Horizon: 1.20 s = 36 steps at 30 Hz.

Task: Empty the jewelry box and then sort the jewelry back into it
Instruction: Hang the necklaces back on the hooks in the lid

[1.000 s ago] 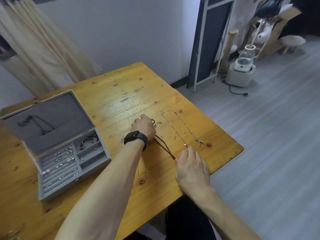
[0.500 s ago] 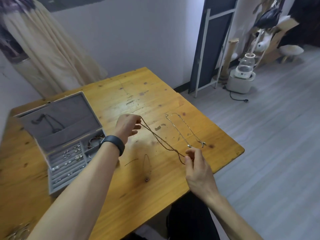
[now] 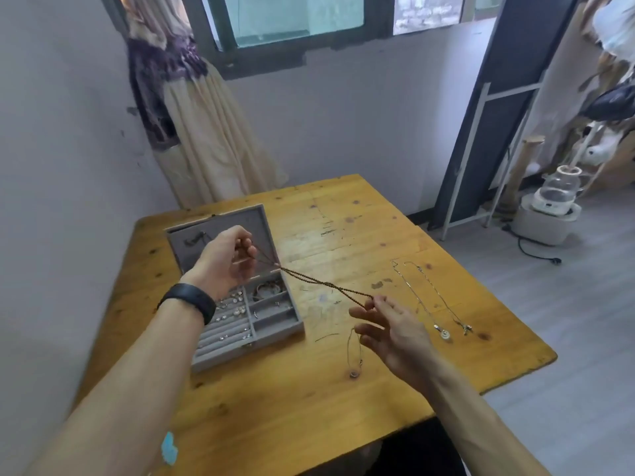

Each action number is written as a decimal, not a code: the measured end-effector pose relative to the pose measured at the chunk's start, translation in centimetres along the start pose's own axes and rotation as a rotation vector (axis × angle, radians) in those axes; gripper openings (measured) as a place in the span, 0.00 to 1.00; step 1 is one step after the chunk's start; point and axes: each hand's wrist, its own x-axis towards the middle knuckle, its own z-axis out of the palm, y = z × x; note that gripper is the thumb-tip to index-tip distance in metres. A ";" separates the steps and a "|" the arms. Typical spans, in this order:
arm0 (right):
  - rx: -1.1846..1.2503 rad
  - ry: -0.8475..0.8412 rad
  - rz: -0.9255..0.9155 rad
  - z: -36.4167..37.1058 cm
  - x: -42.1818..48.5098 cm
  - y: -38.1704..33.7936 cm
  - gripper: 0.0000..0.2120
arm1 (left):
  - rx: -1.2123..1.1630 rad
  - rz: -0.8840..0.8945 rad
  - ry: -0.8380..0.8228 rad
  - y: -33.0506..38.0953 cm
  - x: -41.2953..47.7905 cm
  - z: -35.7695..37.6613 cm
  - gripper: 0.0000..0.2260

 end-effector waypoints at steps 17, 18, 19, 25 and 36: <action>-0.213 -0.042 -0.129 8.8 5.6 -1.0 0.10 | 0.203 0.282 0.180 -1.3 -3.7 -11.8 0.11; -0.353 -0.071 -0.152 8.9 6.0 -1.2 0.09 | 0.214 0.290 0.181 -1.5 -3.6 -11.8 0.11; -0.512 -0.100 -0.183 9.0 6.5 -1.4 0.08 | 0.212 0.294 0.182 -1.6 -3.5 -11.8 0.11; -0.967 -0.169 -0.284 11.1 7.7 -2.4 0.06 | 0.436 0.421 0.009 1.1 -4.6 -9.6 0.10; -0.839 -0.501 -0.440 19.6 7.2 -2.9 0.12 | 0.555 0.538 -0.125 10.0 -4.8 -7.5 0.10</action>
